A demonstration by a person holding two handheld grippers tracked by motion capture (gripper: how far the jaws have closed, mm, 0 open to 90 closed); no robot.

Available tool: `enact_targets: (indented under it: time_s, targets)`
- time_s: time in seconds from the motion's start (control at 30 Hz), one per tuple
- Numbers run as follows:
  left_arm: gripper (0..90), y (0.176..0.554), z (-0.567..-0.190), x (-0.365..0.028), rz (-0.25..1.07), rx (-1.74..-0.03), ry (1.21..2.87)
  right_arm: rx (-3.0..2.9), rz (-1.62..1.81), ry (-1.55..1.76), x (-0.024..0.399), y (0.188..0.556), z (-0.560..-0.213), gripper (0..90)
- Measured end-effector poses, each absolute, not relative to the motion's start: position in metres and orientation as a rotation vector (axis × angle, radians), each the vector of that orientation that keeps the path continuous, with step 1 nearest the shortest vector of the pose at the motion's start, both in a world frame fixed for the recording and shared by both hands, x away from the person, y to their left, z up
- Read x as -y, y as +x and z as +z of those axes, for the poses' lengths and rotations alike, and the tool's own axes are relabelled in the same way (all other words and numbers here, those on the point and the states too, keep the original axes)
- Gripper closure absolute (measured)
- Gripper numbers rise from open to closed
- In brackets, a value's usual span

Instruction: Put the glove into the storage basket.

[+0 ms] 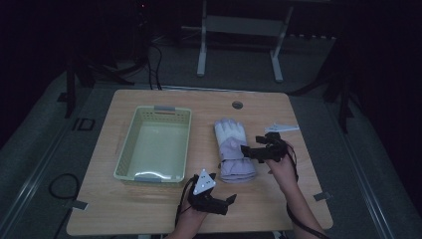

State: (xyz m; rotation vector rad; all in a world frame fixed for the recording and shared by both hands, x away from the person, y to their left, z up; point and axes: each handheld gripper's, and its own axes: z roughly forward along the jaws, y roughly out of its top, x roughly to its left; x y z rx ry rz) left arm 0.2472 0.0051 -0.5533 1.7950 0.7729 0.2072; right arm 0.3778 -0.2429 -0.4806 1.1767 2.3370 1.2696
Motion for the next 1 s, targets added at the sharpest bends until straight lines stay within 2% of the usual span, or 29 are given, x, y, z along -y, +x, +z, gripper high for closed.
enact_targets:
  time_s: [0.17, 0.4, 0.53, 0.67, 0.7, 0.77, 0.87, 1.0]
  targets:
    - [1.1, 0.249, -0.527, -0.001, 0.268, -0.768, 1.801, -2.314, 1.309, 1.062, 0.258, 0.376, -0.480, 16.5]
    - [1.1, 0.277, -0.483, 0.006, 0.287, -0.763, 1.829, -2.316, 1.298, 1.079, 0.272, 0.376, -0.471, 14.0]
    - [1.1, 0.301, -0.470, 0.011, 0.271, -0.836, 1.822, -2.282, 1.333, 1.091, 0.276, 0.378, -0.466, 11.9]
    - [1.1, 0.323, -0.468, 0.016, 0.345, -0.958, 1.835, -2.238, 1.373, 1.089, 0.276, 0.381, -0.464, 11.5]
    - [1.3, 0.328, -0.469, 0.016, 0.370, -0.992, 1.828, -2.248, 1.377, 1.086, 0.276, 0.383, -0.464, 14.0]
    - [14.3, 0.336, -0.473, 0.014, 0.396, -1.059, 1.786, -2.261, 1.387, 1.076, 0.275, 0.386, -0.466, 23.8]
    - [15.8, 0.351, -0.480, 0.014, 0.380, -1.142, 1.771, -2.295, 1.346, 1.086, 0.270, 0.393, -0.471, 38.5]
    - [16.9, 0.371, -0.496, 0.016, 0.310, -1.254, 1.799, -2.346, 1.309, 1.116, 0.263, 0.402, -0.485, 46.7]
